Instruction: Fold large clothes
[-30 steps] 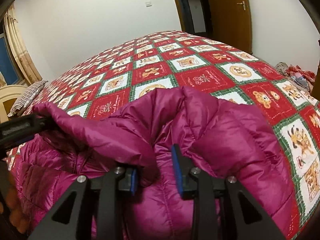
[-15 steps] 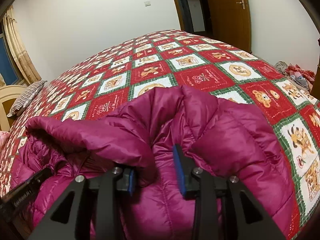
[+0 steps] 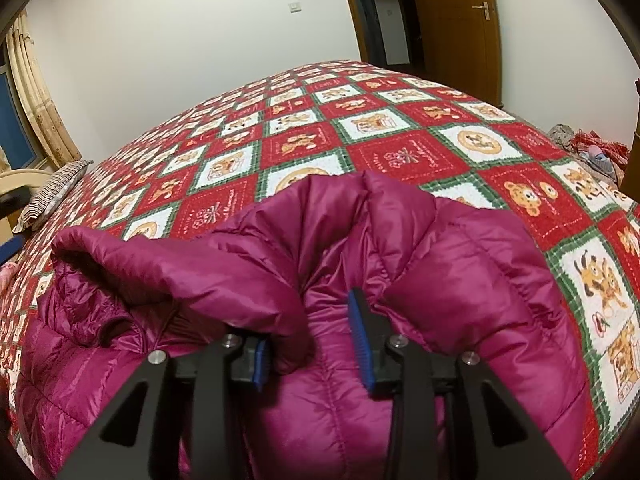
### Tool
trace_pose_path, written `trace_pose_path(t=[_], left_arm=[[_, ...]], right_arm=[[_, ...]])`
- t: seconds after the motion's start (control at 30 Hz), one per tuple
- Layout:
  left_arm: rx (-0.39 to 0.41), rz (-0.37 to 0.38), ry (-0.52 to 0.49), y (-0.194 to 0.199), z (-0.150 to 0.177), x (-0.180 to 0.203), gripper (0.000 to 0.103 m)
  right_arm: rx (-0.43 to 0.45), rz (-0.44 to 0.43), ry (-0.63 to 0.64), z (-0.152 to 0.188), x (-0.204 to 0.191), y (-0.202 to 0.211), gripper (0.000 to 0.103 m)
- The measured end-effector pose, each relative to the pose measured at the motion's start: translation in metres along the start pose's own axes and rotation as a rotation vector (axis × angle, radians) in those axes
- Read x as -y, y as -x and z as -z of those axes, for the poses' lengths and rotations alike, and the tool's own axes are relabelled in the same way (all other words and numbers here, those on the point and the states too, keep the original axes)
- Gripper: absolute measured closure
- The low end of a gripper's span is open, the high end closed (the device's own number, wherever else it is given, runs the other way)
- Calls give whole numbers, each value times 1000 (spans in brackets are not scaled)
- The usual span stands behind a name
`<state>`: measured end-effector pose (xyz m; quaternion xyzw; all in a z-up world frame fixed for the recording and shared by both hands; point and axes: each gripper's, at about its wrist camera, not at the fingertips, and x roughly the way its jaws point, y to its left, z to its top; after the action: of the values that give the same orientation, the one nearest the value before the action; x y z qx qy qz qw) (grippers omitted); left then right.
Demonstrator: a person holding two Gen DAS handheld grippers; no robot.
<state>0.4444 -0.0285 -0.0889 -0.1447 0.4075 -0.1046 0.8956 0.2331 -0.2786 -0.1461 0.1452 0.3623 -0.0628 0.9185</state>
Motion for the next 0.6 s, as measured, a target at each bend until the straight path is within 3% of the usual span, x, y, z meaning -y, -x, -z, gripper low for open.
trace_pose_path(t=[0.03,0.07,0.1,0.13,0.23,0.37,0.5,0.6], left_arm=[[-47,3,4,-10,7,-1,24],[-71,15,5,-16,15,-1,34],[-83,43,5,-19,25,-2,67],[-111,58,3,-21,34,-1,78],[-75,60,-7,-5,58,-2,85],[-8,64,-13,27,78,-6,85],[-22,-28,-13,5,96,-13,82],[-1,-45,-3,-3,99,-16,80]], right_arm=[[0,-1,0,0,0,0,67],[0,-3,-2,0,1,0,67],[0,-6,-5,0,1,0,67],[1,-10,-8,0,2,1,67],[2,-20,-20,0,4,1,67],[2,-33,-35,-1,7,1,67],[0,-40,-33,-1,6,1,64],[-9,-43,-11,-1,1,0,55]])
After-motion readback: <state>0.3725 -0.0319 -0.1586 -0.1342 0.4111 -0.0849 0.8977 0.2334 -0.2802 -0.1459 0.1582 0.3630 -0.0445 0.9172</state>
